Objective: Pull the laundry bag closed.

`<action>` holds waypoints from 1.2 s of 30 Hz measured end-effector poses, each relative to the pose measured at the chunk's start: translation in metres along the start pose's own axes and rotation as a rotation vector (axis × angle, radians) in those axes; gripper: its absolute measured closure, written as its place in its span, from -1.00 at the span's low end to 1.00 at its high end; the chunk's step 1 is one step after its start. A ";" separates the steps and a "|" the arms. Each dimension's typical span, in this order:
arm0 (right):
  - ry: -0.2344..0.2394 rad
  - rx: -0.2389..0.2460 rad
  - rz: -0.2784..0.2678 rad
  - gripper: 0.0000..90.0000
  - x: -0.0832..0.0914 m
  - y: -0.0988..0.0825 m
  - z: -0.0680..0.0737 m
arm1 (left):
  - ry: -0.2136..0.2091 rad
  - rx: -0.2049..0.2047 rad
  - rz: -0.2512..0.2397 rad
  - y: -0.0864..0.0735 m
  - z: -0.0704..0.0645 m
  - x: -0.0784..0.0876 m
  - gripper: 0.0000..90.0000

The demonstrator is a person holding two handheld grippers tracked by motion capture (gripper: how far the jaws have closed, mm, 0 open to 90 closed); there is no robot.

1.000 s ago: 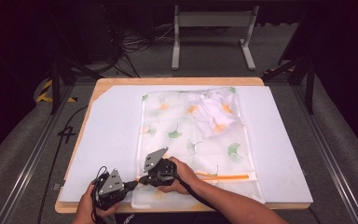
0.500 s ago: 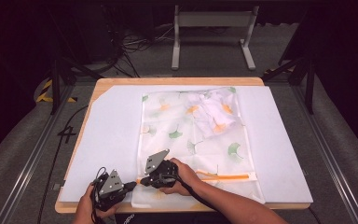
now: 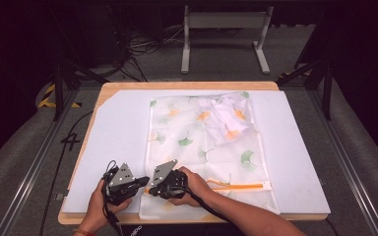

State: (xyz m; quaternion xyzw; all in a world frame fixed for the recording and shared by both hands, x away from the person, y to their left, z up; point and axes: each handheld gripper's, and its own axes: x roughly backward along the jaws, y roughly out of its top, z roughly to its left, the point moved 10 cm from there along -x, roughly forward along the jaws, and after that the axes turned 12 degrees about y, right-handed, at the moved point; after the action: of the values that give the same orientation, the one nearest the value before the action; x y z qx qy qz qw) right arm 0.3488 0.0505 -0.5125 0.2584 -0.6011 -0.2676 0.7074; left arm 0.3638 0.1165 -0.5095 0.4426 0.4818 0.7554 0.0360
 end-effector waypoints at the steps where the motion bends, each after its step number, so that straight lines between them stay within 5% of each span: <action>1: 0.000 0.006 0.002 1.00 0.000 0.000 0.000 | -0.002 -0.002 0.008 -0.001 0.000 -0.003 1.00; 8: -0.015 0.010 0.005 1.00 0.000 0.000 -0.001 | 0.017 -0.031 0.054 -0.009 0.001 -0.010 1.00; 11: -0.017 0.012 0.005 1.00 0.000 0.001 -0.001 | 0.029 -0.009 -0.017 0.005 0.006 0.000 1.00; 14: -0.017 0.013 0.012 1.00 -0.002 0.001 0.000 | -0.005 0.004 -0.070 0.017 0.003 0.007 1.00; 18: -0.018 0.018 0.016 1.00 -0.004 0.001 0.000 | -0.038 0.002 -0.024 0.012 -0.006 -0.008 1.00; 20: -0.023 0.024 0.019 1.00 -0.004 0.001 0.000 | -0.028 -0.040 0.012 0.007 -0.008 -0.012 1.00; 23: -0.029 0.028 0.029 1.00 -0.004 0.001 0.001 | -0.018 -0.035 0.052 -0.002 -0.006 -0.017 1.00; 29: -0.031 0.027 0.031 1.00 -0.005 0.000 0.001 | -0.013 -0.022 0.052 -0.007 -0.002 -0.014 1.00; 36: -0.048 0.042 0.039 1.00 -0.005 0.001 0.002 | 0.014 -0.066 0.054 -0.008 -0.002 -0.014 1.00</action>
State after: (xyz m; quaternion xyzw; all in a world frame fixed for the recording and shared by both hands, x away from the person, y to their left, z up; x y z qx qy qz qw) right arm 0.3461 0.0540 -0.5151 0.2550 -0.6281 -0.2471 0.6924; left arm 0.3680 0.1122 -0.5250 0.4488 0.4448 0.7746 0.0265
